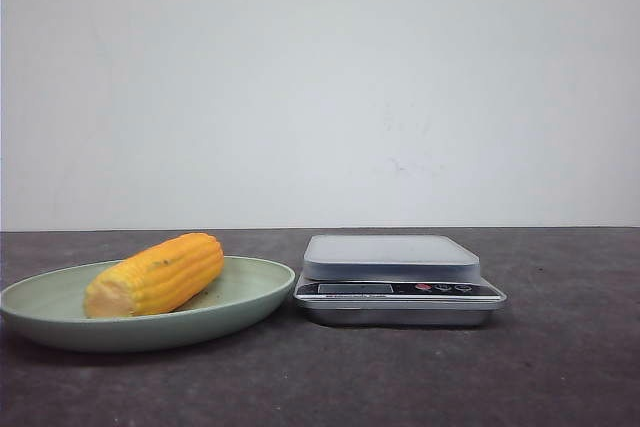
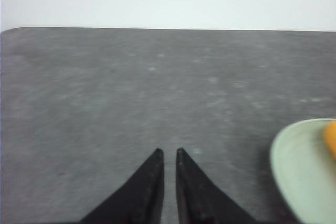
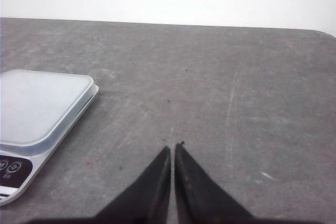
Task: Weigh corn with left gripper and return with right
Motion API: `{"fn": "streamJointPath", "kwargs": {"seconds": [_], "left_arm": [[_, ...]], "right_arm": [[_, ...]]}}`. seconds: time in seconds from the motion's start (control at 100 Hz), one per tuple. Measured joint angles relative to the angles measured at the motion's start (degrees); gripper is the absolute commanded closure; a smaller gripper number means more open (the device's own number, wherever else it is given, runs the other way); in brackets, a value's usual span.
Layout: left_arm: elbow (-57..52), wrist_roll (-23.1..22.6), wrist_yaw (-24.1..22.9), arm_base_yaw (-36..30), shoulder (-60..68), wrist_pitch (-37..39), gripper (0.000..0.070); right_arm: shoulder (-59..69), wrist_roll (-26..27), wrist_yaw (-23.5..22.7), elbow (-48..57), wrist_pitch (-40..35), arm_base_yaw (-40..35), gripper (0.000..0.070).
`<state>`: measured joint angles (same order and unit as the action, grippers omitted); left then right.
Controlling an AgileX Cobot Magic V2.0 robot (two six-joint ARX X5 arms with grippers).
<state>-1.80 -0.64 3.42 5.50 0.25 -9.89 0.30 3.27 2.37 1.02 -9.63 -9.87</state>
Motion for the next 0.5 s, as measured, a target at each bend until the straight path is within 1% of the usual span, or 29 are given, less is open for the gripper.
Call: {"fn": "streamJointPath", "kwargs": {"seconds": [0.1,0.5], "left_arm": [[0.00,-0.22,-1.42,0.00,0.00,-0.44,0.0700],[0.00,-0.26,-1.55,0.00,0.00,-0.46,0.0700]], "right_arm": [[0.00,0.00,0.00,0.00,0.00,0.00,0.0693],[0.00,0.00,0.00,0.00,0.00,0.00,0.0693]]}}
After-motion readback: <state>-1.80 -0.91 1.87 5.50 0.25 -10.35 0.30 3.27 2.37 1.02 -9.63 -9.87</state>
